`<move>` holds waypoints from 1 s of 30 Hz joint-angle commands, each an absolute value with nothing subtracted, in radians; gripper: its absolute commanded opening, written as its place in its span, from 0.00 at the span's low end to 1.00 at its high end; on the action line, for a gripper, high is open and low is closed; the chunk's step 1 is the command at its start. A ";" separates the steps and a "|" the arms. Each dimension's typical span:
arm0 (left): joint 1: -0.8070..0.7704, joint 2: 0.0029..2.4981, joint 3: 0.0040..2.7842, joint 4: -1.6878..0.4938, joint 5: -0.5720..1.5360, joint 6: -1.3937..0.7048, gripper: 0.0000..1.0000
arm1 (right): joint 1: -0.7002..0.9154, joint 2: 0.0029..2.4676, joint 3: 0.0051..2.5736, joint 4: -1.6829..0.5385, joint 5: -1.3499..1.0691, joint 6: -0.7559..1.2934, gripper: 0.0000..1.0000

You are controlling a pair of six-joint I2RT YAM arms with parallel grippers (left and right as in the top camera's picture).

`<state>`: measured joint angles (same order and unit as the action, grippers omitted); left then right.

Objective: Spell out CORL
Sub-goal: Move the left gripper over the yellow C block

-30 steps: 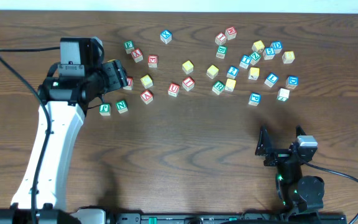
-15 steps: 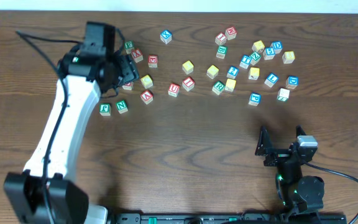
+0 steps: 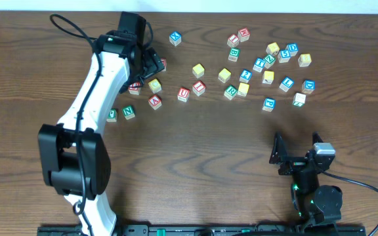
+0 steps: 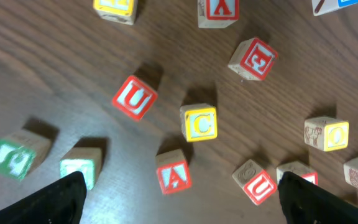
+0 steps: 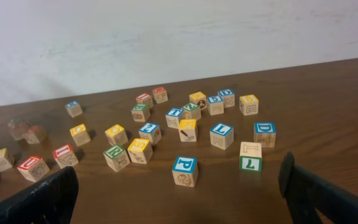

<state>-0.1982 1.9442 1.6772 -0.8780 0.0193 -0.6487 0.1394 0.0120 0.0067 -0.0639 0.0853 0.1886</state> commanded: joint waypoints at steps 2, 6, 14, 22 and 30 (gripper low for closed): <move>-0.226 2.012 1.702 -0.838 0.002 -0.659 0.98 | 0.132 0.007 0.005 -0.068 0.087 0.175 0.99; -0.247 2.053 1.702 -0.820 0.002 -0.655 0.98 | 0.133 0.007 0.005 -0.068 0.087 0.175 0.99; -0.261 2.123 1.702 -0.798 -0.007 -0.656 0.98 | 0.132 0.007 0.005 -0.068 0.087 0.175 0.99; -0.262 2.132 1.702 -0.790 -0.046 -0.661 0.98 | 0.132 0.007 0.005 -0.068 0.087 0.175 0.99; -0.262 2.138 1.696 -0.772 -0.046 -0.661 0.98 | 0.132 0.007 0.005 -0.068 0.087 0.175 0.99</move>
